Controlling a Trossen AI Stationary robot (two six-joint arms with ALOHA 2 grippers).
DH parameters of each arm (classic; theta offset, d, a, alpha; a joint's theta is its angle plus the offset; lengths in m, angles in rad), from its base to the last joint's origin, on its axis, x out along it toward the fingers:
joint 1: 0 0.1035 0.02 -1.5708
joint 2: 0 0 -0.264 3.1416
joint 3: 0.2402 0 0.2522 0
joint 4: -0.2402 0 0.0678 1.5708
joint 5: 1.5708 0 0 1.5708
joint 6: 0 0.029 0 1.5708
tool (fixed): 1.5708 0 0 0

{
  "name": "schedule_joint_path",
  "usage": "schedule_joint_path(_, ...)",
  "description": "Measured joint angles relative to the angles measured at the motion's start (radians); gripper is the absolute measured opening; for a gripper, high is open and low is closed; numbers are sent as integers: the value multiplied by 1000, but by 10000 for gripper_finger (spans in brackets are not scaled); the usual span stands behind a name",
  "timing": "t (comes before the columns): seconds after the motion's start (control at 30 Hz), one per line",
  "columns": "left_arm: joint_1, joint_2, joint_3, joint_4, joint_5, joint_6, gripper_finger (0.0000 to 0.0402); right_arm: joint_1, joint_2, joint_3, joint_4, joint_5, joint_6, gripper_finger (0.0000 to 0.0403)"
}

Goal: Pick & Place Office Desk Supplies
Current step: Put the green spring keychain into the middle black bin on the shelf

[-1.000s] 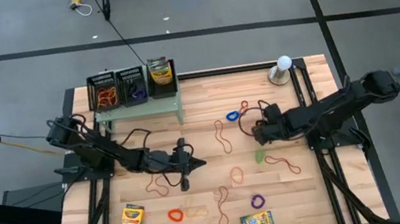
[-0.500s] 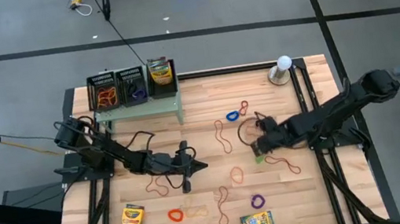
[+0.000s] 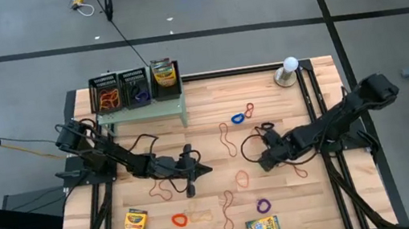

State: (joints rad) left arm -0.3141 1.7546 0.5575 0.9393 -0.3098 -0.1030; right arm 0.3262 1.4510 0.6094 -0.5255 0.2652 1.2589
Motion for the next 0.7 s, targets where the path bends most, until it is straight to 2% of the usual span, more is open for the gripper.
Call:
schedule_joint_path(0.13, 2, 0, 0, 5, 0, -49, 9, 0, 14, 0, 15, 2, -22, 151)
schedule_joint_path(0.37, 14, 0, 0, 6, -8, -148, 9, 2, 11, -1, 26, 5, -36, 80)
schedule_joint_path(0.47, 15, -10, -27, 12, -106, -144, 7, 17, 2, 4, 33, 30, -43, 50)
schedule_joint_path(0.57, 15, -18, -85, 85, -169, -144, 5, 42, -37, 19, 43, 135, -54, 34)
schedule_joint_path(0.7, 21, -19, -145, 238, -168, -198, 10, 65, -60, 37, 137, 333, -139, 33)
